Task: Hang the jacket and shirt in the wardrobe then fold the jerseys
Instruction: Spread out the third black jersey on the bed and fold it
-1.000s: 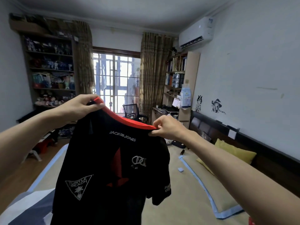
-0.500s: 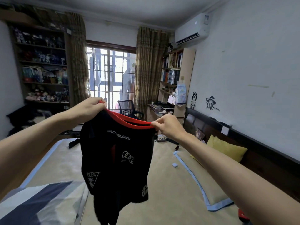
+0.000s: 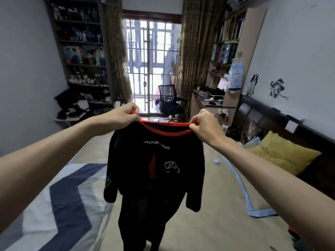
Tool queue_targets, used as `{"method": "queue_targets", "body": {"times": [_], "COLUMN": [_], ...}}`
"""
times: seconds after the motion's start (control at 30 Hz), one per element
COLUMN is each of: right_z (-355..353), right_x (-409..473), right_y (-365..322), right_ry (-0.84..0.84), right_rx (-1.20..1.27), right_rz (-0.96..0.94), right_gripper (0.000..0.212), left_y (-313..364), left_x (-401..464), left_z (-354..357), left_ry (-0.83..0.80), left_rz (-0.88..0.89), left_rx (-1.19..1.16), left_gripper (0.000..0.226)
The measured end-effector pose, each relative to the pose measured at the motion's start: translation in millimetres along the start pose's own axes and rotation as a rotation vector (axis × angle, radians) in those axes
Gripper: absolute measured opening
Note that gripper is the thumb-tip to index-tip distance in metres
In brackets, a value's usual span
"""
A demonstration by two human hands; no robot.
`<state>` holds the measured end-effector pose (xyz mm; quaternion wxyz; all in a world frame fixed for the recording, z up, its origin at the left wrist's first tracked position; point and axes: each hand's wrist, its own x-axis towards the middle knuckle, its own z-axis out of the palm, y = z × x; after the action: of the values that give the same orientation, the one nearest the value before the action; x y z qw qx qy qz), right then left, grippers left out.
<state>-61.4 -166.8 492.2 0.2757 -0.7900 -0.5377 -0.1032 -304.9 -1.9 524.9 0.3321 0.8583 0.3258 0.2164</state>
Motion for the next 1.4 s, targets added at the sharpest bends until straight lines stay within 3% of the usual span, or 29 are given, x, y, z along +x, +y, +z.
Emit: {"method": "queue_targets", "body": {"times": [0.1, 0.33, 0.47, 0.63, 0.83, 1.13, 1.33, 1.4], "right_z": [7.1, -18.0, -38.7, -49.2, -56.6, -79.9, -149.5, -173.1], "right_x": [0.2, -14.3, -29.6, -56.4, -99.0, -159.3, -240.6, -269.0], "right_y": [10.5, -1.9, -6.7, -13.6, -26.4, -55.0, -107.7, -118.4], "right_ry": [-0.006, -0.192, -0.205, -0.216, -0.147, -0.079, -0.277, -0.421], "right_rx": [0.024, 0.578, 0.42, 0.399, 0.455, 0.408, 0.575, 0.659], "right_rz": [0.091, 0.33, 0.172, 0.092, -0.004, -0.067, -0.133, -0.137], "right_gripper": [0.024, 0.039, 0.03, 0.033, 0.034, 0.03, 0.045, 0.028], "left_y": [-3.7, 14.4, 22.6, 13.0, 8.0, 6.5, 38.0, 41.5], "left_x": [-5.3, -19.5, -40.0, -76.4, -119.0, -182.8, -276.5, -306.2], "left_z": [15.4, 20.7, 15.7, 17.9, 1.7, -29.9, -45.1, -51.7], "left_ry": [-0.001, 0.017, 0.05, -0.025, -0.073, -0.141, -0.207, -0.336], "left_rz": [-0.034, 0.02, 0.084, 0.051, 0.081, 0.185, 0.393, 0.379], "left_rx": [0.004, 0.149, 0.338, 0.147, 0.165, 0.081, -0.061, -0.118], "left_gripper": [0.019, 0.02, 0.022, 0.035, 0.022, 0.04, 0.031, 0.026]}}
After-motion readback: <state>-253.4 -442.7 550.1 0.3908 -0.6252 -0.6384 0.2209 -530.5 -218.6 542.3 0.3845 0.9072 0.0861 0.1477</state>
